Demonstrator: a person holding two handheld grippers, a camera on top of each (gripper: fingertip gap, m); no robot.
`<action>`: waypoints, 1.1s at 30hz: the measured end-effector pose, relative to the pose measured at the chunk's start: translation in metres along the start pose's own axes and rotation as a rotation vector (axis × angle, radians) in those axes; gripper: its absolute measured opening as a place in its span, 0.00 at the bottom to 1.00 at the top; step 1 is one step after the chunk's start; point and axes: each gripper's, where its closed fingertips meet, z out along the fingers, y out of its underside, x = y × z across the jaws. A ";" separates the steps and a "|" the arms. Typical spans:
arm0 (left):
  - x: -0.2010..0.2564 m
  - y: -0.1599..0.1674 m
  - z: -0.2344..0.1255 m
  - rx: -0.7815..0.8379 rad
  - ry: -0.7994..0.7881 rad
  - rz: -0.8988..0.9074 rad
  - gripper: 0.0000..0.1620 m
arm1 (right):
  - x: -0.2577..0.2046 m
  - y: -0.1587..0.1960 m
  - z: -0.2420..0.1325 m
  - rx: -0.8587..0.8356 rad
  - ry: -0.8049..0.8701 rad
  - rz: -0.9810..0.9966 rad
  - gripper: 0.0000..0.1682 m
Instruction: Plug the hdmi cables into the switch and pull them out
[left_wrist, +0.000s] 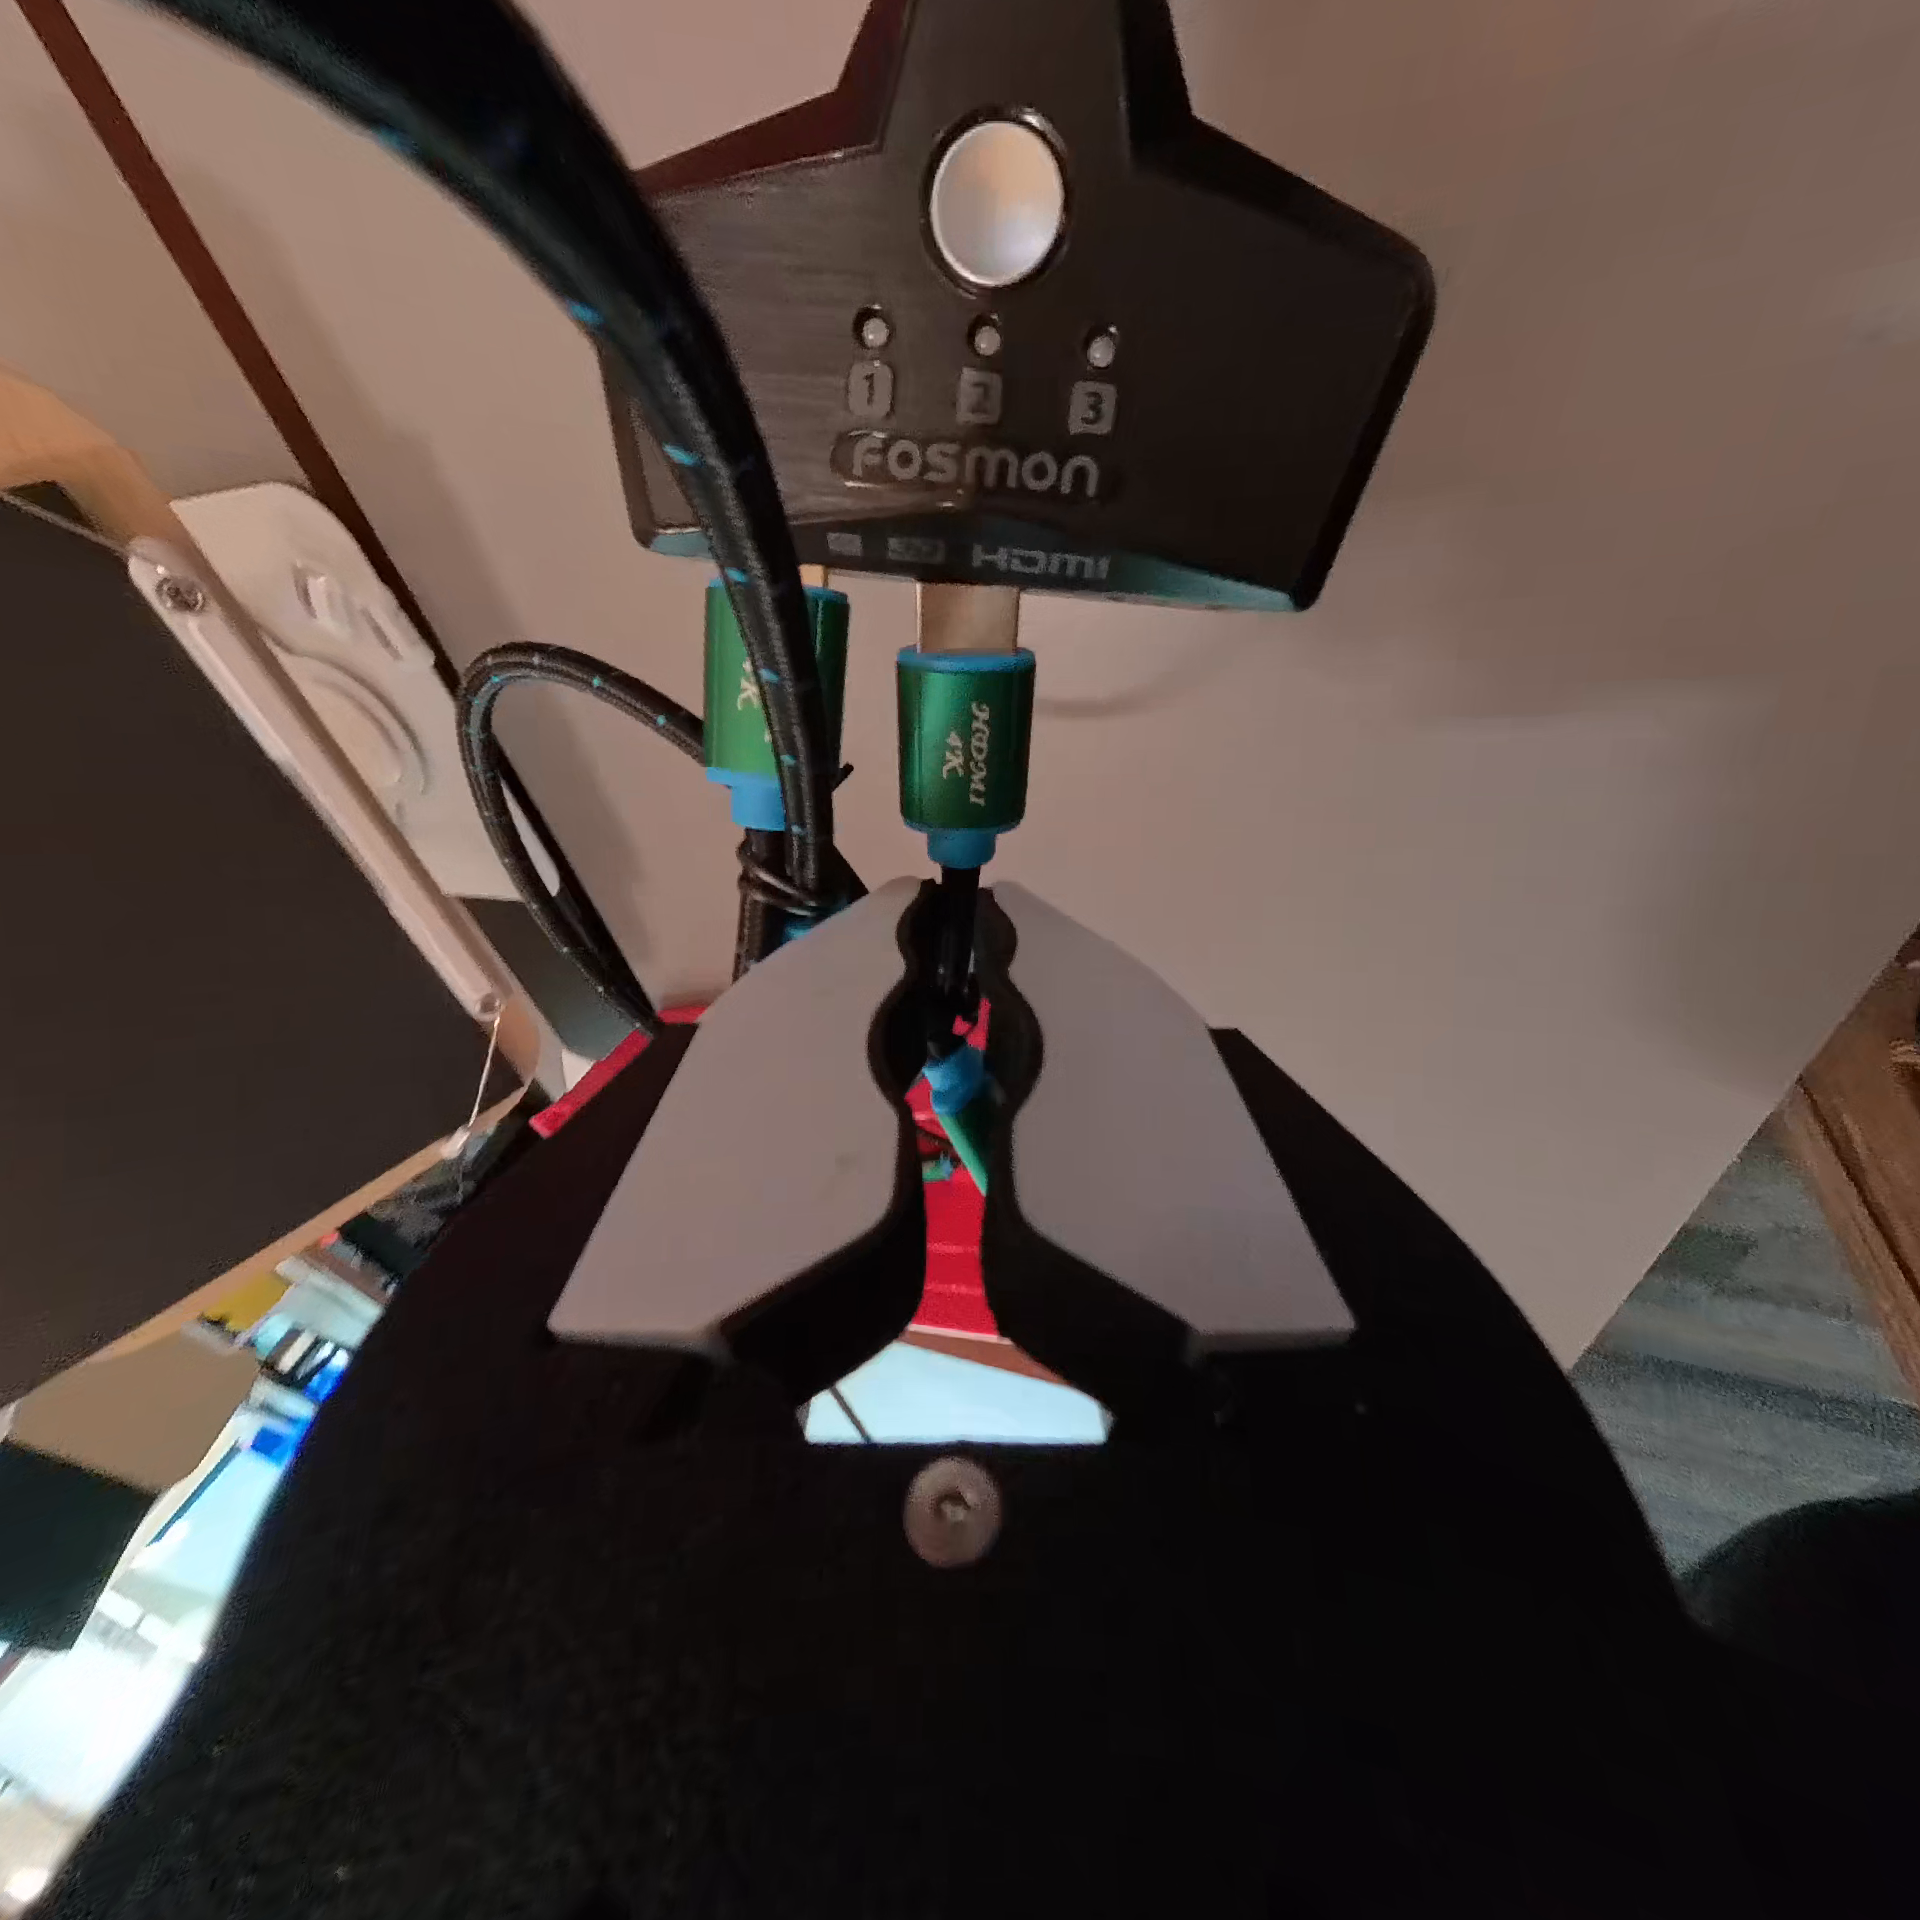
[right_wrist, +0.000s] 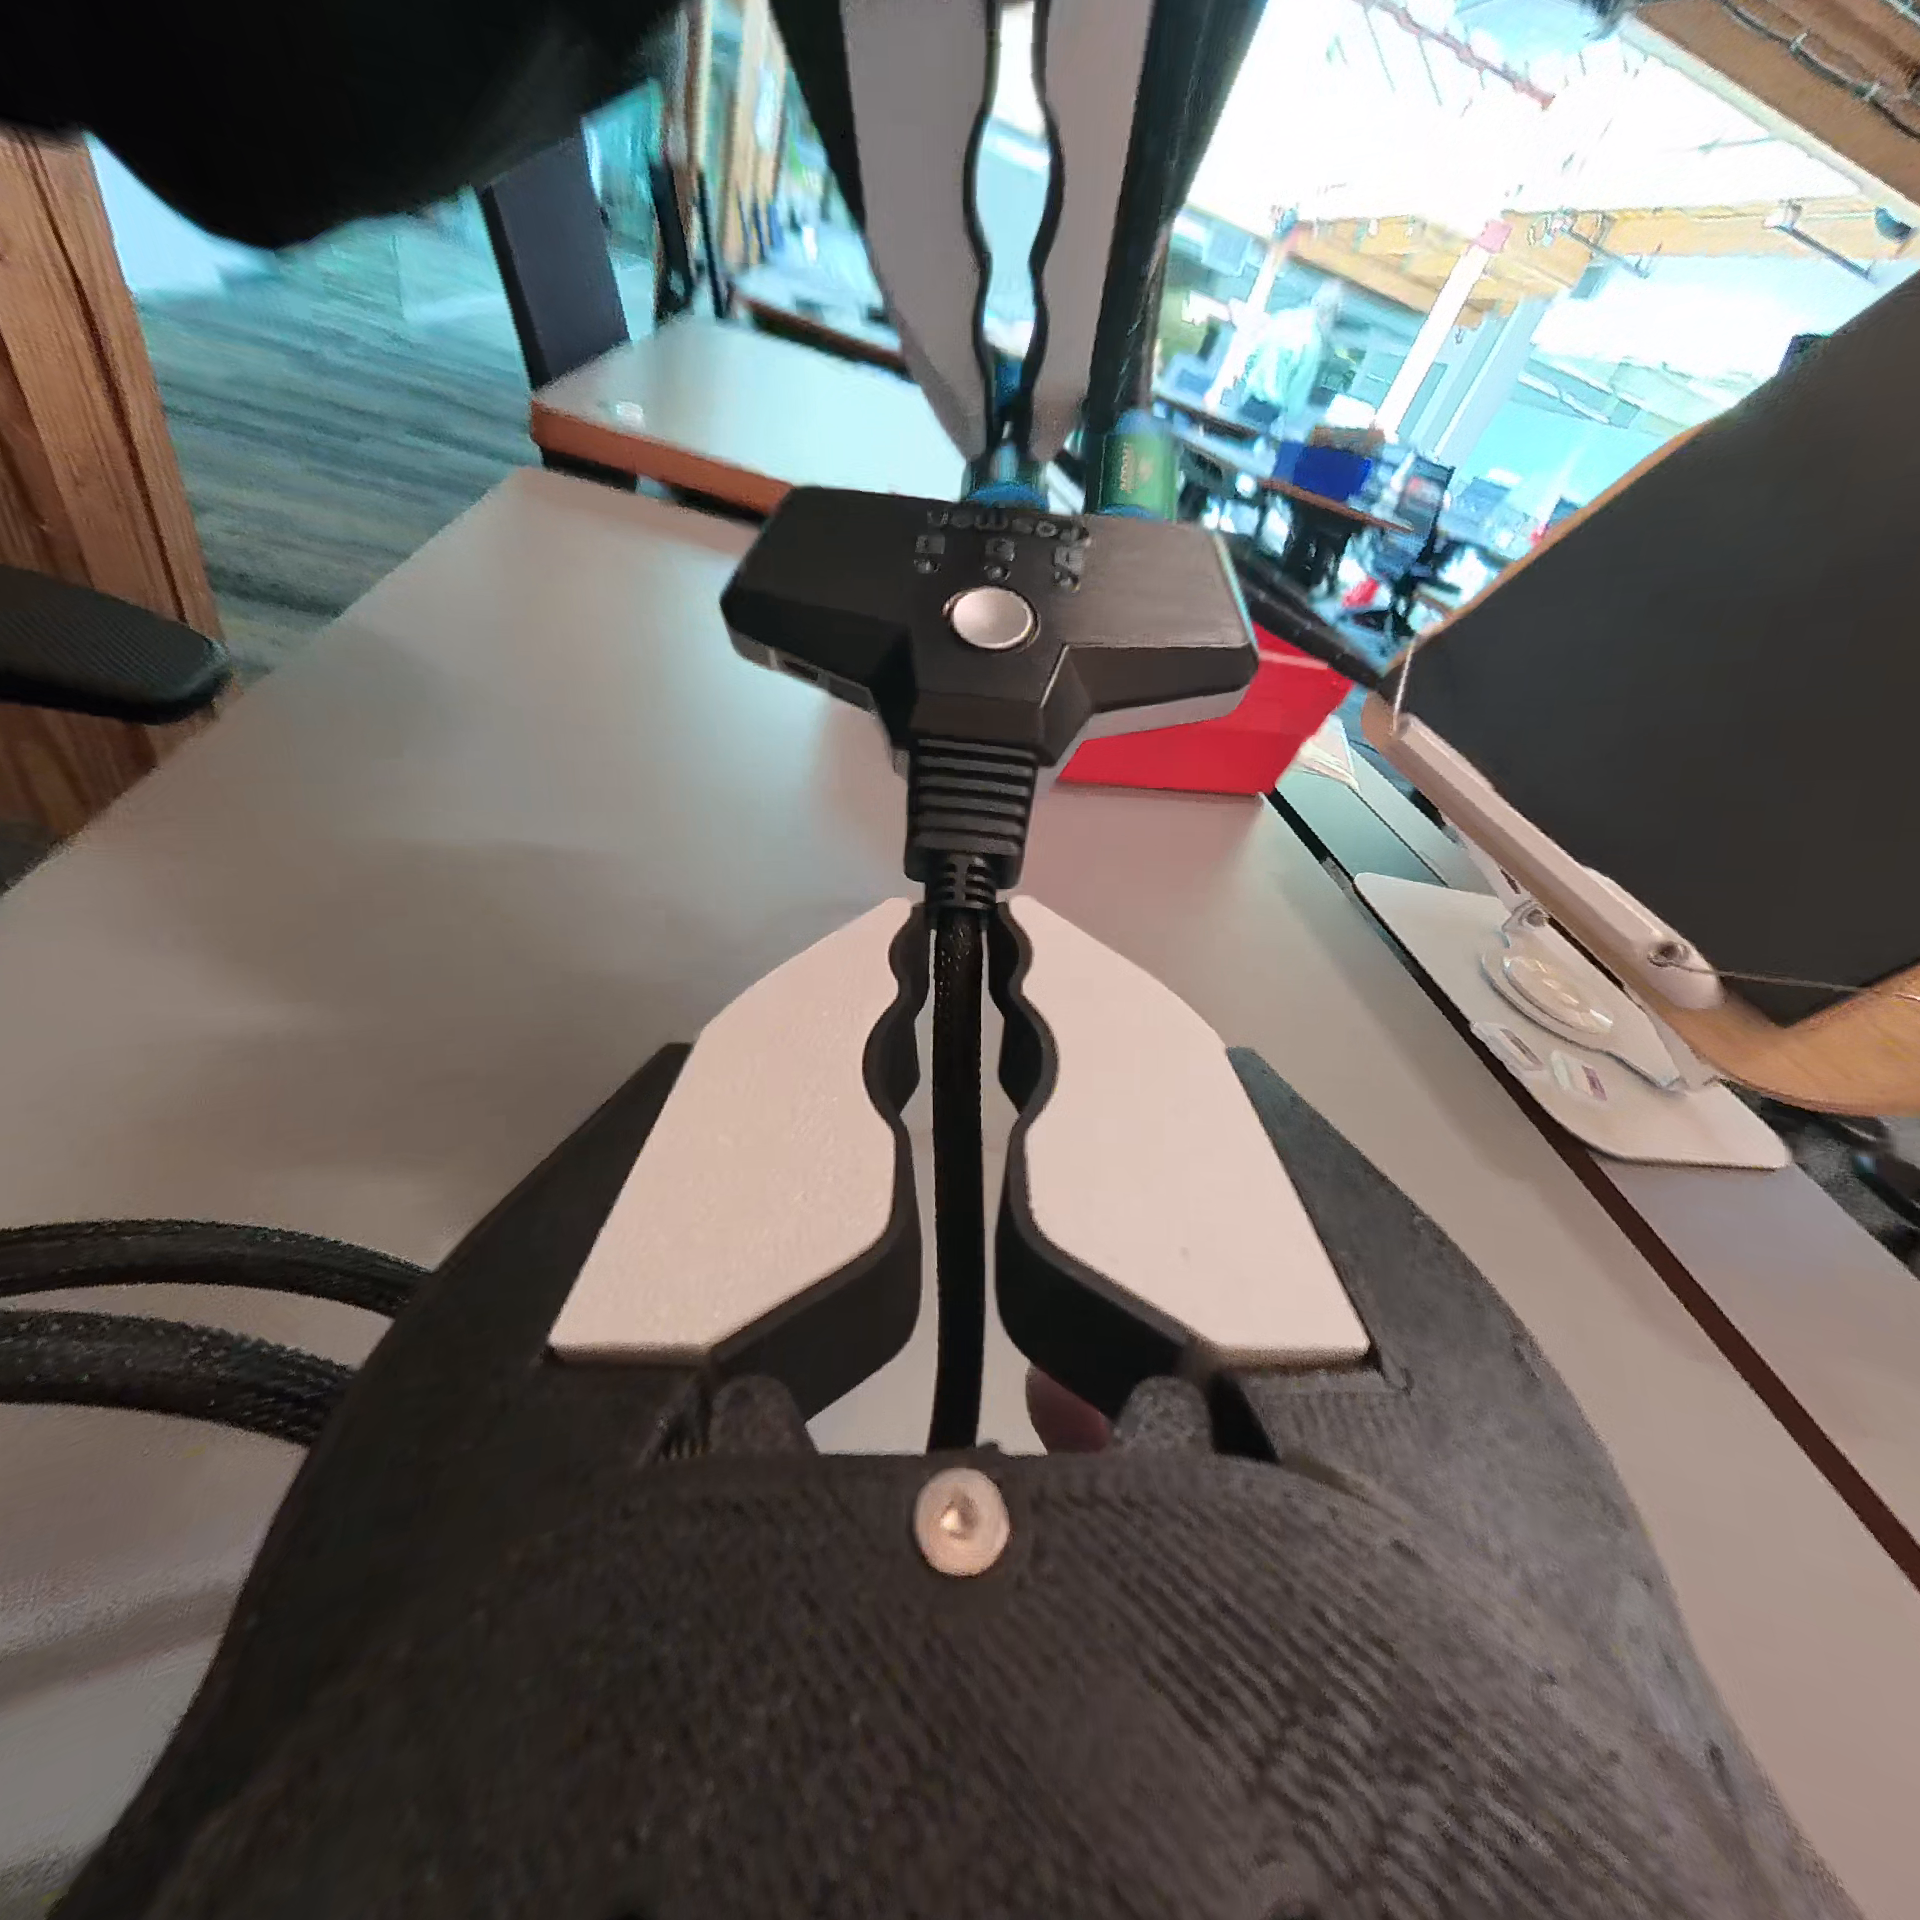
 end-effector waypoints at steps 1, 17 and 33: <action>-0.002 0.000 0.000 -0.027 -0.013 0.000 0.03 | 0.000 0.005 0.002 -0.048 0.011 -0.028 0.07; -0.008 -0.048 -0.016 0.576 -0.046 -0.027 0.03 | 0.014 -0.006 -0.002 0.010 0.097 0.014 0.07; 0.065 -0.008 0.122 0.189 0.082 0.031 0.03 | 0.030 0.017 -0.013 -0.043 0.159 0.066 0.06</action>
